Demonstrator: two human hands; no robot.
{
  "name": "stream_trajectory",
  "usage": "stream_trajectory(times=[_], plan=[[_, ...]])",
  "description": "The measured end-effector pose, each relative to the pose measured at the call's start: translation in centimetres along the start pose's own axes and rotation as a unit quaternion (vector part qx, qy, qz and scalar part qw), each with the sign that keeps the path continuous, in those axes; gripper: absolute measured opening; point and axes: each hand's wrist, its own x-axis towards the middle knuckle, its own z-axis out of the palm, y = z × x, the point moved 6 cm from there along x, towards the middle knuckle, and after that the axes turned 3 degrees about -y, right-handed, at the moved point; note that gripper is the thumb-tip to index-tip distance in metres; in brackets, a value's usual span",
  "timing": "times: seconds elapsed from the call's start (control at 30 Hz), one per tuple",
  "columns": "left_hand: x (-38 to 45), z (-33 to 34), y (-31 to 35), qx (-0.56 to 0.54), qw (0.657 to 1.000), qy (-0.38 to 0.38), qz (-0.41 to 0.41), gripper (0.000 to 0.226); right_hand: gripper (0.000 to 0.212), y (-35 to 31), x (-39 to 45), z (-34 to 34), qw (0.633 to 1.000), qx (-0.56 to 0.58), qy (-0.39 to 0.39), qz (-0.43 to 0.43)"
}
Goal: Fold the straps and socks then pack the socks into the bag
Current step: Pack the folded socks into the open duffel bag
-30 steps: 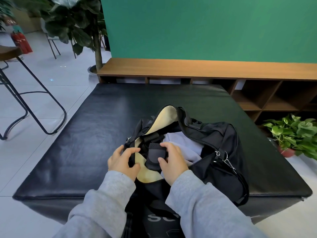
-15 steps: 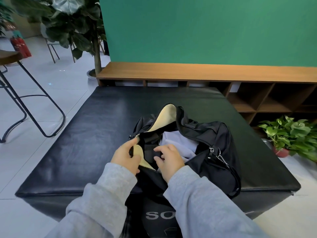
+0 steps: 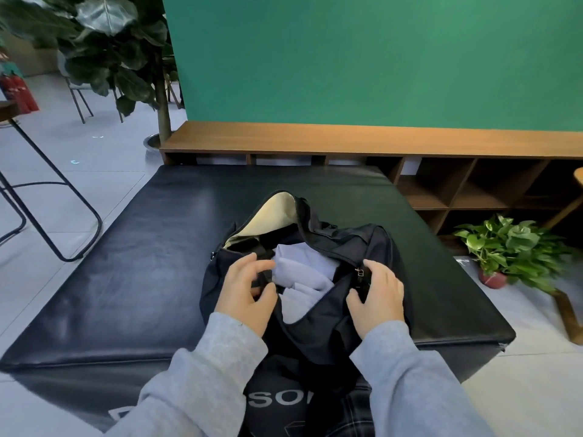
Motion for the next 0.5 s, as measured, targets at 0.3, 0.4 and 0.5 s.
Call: stream_trajectory(times=[0.3, 0.4, 0.5], plan=[[-0.8, 3.9, 0.5, 0.118, 0.988, -0.082, 0.061, 0.036, 0.020, 3.2, 0.5, 1.4, 0.979, -0.032, -0.136, 0.147], [-0.7, 4.3, 0.4, 0.143, 0.985, -0.074, 0.062, 0.038, 0.011, 2.8, 0.4, -0.5, 0.989, 0.027, -0.094, 0.114], [-0.3, 5.3, 0.9, 0.181, 0.976, -0.072, 0.093, 0.032, 0.011, 2.1, 0.4, -2.7, 0.990, 0.082, -0.058, 0.098]])
